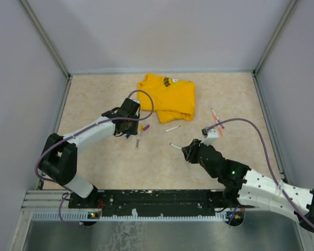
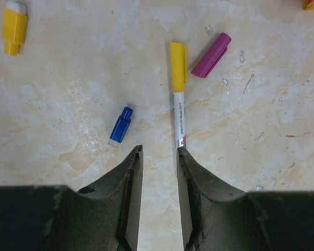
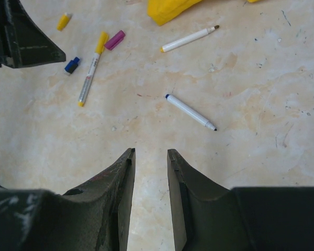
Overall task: Insert the pens into the pen caps
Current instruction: Place the pen at the center of the board, then pick up the pen from the center of the board.
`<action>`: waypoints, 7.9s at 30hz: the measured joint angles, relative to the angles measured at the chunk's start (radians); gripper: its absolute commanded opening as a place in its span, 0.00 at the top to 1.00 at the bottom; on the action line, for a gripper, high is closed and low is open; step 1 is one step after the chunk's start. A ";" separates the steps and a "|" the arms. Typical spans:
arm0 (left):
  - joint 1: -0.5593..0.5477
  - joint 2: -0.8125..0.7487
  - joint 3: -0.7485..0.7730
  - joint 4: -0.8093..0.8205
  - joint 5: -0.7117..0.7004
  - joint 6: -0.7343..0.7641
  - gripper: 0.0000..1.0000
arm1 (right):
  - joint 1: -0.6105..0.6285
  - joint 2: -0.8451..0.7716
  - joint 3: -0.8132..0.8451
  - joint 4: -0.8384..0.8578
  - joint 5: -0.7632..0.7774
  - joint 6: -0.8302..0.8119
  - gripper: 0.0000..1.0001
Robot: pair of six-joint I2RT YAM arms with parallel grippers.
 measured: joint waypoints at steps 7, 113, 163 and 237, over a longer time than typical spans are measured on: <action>0.000 -0.081 -0.009 0.050 0.097 0.090 0.62 | 0.000 0.128 0.081 -0.117 0.025 0.028 0.69; -0.037 -0.364 -0.180 0.173 0.085 0.200 0.58 | -1.036 1.233 0.816 -0.296 -0.448 -0.647 0.93; -0.037 -0.358 -0.180 0.173 0.095 0.196 0.57 | -1.005 0.985 0.671 -0.234 -0.346 -0.576 0.97; -0.037 -0.586 -0.404 0.602 0.436 -0.206 0.46 | -0.157 0.661 0.156 0.927 -0.679 0.063 0.99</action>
